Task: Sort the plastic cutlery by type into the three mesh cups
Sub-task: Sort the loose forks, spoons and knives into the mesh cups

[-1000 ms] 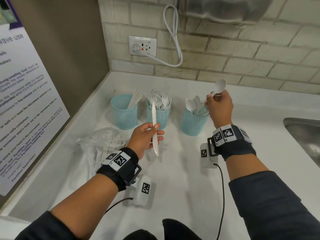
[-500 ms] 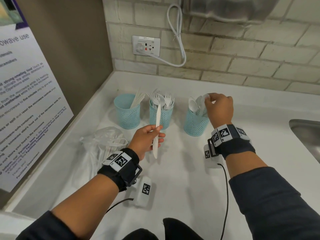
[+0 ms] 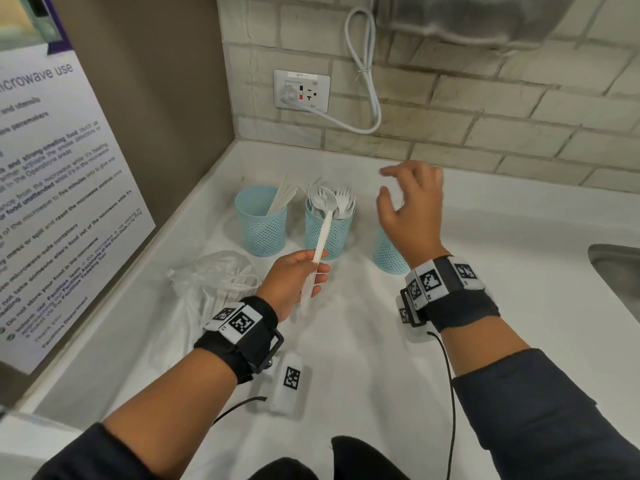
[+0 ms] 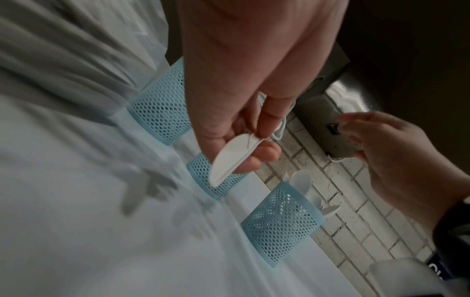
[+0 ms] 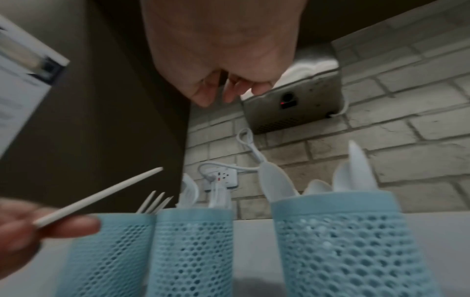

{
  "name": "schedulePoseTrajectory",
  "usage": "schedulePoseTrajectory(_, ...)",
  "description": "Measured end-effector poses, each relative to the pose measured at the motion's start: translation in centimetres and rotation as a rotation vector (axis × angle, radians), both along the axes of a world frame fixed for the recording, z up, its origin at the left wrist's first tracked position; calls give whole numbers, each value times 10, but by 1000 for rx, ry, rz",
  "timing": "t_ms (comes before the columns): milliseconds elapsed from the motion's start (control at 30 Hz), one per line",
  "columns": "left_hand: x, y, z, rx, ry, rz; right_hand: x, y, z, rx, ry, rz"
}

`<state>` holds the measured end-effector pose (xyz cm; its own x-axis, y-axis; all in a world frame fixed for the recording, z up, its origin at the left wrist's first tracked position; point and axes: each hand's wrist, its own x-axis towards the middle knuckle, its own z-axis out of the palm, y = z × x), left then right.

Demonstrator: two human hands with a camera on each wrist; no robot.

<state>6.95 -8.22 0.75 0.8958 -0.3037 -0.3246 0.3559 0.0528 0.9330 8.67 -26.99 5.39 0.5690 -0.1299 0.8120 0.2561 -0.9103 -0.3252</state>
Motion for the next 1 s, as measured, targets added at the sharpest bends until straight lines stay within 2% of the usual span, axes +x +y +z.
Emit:
schedulePoseTrajectory(67, 0, 0, -1, 8, -16, -3, -2, 16, -2, -138, 18, 154)
schedulePoseTrajectory(167, -1, 0, -3, 42, -51, -12, -5, 40, -14, -332, 161, 341)
schedulePoseTrajectory(267, 0, 2, -3, 98, -97, 3, -7, 54, -22, -551, 384, 402)
schedulePoseTrajectory(333, 2, 7, -1, 154, -139, 29, -8, 55, -23, -607, 601, 394)
schedulePoseTrajectory(467, 6, 22, 5, 283, -203, 17, -5, 52, -19, -444, 887, 439)
schedulePoseTrajectory(533, 5, 27, 6, 353, -239, 8, -2, 50, -14, -433, 1012, 426)
schedulePoseTrajectory(633, 5, 32, 8, 392, -277, 61, 4, 45, -7, -393, 1086, 379)
schedulePoseTrajectory(733, 4, 41, 15, 299, -306, 155, 11, 43, 0, -255, 1067, 368)
schedulePoseTrajectory(833, 2, 52, 22, 267, -362, 250, 24, 50, 7, 10, 959, 393)
schedulePoseTrajectory(900, 0, 60, 23, 342, -438, 284, 33, 62, 12, 241, 844, 422)
schedulePoseTrajectory(1000, -5, 72, 19, 578, -569, 271, 47, 83, 18, 577, 695, 441)
